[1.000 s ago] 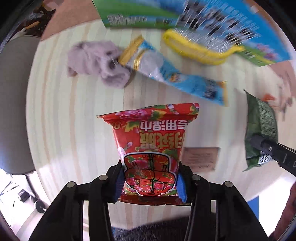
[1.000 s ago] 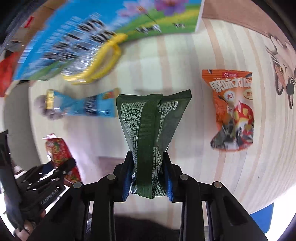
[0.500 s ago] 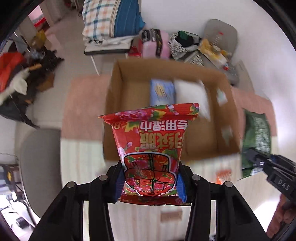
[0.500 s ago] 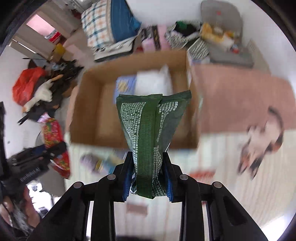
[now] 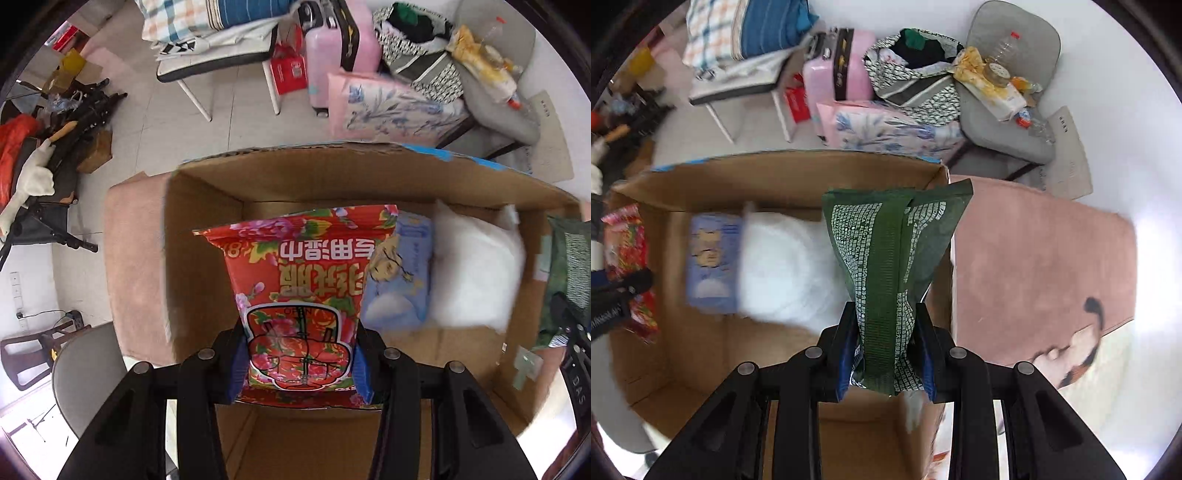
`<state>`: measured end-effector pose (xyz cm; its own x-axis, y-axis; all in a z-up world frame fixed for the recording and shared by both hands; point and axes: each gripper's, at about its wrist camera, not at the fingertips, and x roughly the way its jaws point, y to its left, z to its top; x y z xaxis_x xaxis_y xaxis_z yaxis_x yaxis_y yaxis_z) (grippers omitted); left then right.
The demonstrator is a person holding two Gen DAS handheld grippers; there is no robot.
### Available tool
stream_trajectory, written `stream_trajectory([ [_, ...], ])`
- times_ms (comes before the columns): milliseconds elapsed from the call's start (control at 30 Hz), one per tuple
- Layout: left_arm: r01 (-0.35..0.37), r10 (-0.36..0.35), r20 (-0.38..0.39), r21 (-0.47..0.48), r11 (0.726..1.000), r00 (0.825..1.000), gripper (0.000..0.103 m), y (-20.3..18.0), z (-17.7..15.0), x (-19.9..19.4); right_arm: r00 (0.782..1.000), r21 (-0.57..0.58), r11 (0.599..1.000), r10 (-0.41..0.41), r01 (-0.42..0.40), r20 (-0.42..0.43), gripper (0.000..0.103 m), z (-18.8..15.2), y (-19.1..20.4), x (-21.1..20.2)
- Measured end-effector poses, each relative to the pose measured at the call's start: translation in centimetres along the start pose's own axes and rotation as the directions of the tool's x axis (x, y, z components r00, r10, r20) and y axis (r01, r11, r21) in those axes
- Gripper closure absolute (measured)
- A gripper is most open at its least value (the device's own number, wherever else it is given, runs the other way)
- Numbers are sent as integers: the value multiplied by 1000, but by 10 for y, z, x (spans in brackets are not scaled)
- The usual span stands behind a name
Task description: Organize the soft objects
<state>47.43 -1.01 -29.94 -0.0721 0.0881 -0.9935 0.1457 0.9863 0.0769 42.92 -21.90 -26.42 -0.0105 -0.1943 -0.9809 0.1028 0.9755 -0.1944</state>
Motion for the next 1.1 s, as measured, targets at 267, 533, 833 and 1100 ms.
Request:
stream_trajectory([
  [267,69,-71,-27,-91,993,997,24,13,19,16,998,-30,999,17,-19,-54,20,13,8,20],
  [533,151,-153,-16,-76,986,988,3,13,7,-3,990,-11,991,131,-132,-48,0,4,12,7],
  [833,216,-215,24,-97,972,976,3,18,-34,-23,979,20,980,197,-196,-58,0,-25,11,-6],
  [1100,195,-186,118,-71,978,975,3,20,-79,-57,974,33,974,226,-226,-3,0,-57,10,-40],
])
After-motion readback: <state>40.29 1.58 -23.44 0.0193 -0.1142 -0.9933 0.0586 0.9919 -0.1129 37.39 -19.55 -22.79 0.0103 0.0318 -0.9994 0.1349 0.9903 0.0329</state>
